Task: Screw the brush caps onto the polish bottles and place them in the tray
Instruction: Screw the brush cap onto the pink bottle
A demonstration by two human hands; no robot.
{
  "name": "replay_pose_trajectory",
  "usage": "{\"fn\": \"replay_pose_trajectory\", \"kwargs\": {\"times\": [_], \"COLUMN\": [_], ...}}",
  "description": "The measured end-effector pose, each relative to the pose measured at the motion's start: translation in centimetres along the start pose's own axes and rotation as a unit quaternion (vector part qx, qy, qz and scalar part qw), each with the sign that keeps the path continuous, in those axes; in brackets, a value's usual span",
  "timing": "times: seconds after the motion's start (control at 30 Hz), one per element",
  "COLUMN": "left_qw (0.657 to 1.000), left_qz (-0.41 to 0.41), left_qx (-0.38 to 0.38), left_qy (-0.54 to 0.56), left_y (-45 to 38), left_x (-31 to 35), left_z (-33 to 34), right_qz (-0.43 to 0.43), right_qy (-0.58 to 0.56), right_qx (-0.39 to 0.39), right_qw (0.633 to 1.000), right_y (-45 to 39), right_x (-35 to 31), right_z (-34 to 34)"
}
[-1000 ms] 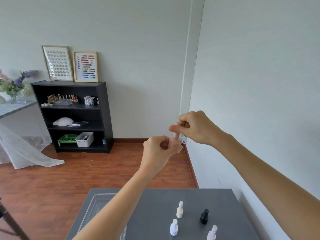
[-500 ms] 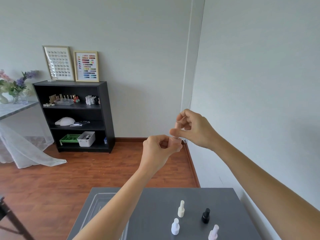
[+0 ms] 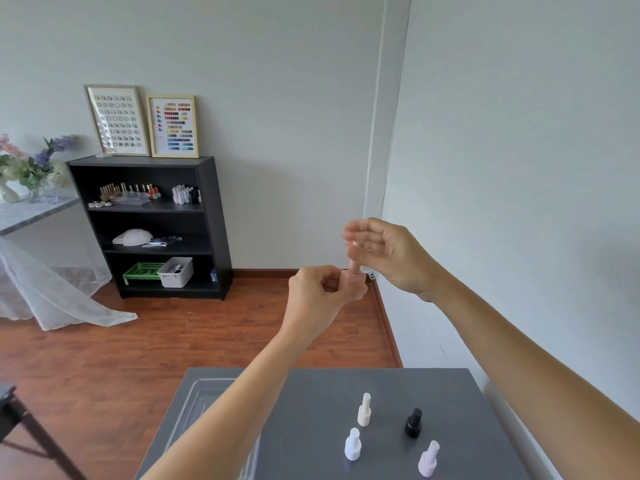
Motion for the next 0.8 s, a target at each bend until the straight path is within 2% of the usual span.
{"fn": "replay_pose_trajectory", "kwargs": {"times": [0.07, 0.13, 0.27, 0.33, 0.47, 0.8], "left_qw": [1.0, 1.0, 1.0, 1.0, 1.0, 1.0], "left_qz": [0.001, 0.0, -0.001, 0.002, 0.013, 0.029], "left_qx": [0.003, 0.006, -0.015, -0.019, -0.019, 0.009], "left_qy": [0.001, -0.001, -0.013, -0.011, 0.004, 0.004], "left_y": [-0.2, -0.2, -0.2, 0.0, -0.3, -0.8], "left_x": [0.1, 0.1, -0.4, -0.4, -0.1, -0.6], "left_z": [-0.1, -0.2, 0.9, 1.1, 0.9, 3.9], "right_qz": [0.003, -0.009, -0.021, -0.011, 0.023, -0.049], "right_qy": [-0.064, -0.077, 0.015, 0.021, -0.114, 0.032], "right_qx": [-0.021, 0.006, 0.076, 0.058, -0.018, 0.147], "right_qw": [0.998, 0.997, 0.997, 0.998, 0.993, 0.987], "right_y": [0.1, 0.2, 0.1, 0.1, 0.2, 1.8], "right_x": [-0.1, -0.3, 0.2, 0.5, 0.6, 2.2], "right_z": [0.0, -0.3, -0.9, -0.7, -0.3, -2.4]}}
Point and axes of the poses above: each hand's wrist, its own y-axis away from the middle knuckle, its own z-axis out of the palm, x = y × z, the point moved 8 cm from there along -y, towards the middle knuckle, and after that the axes turned 14 degrees about -y, right-handed, at the moved point
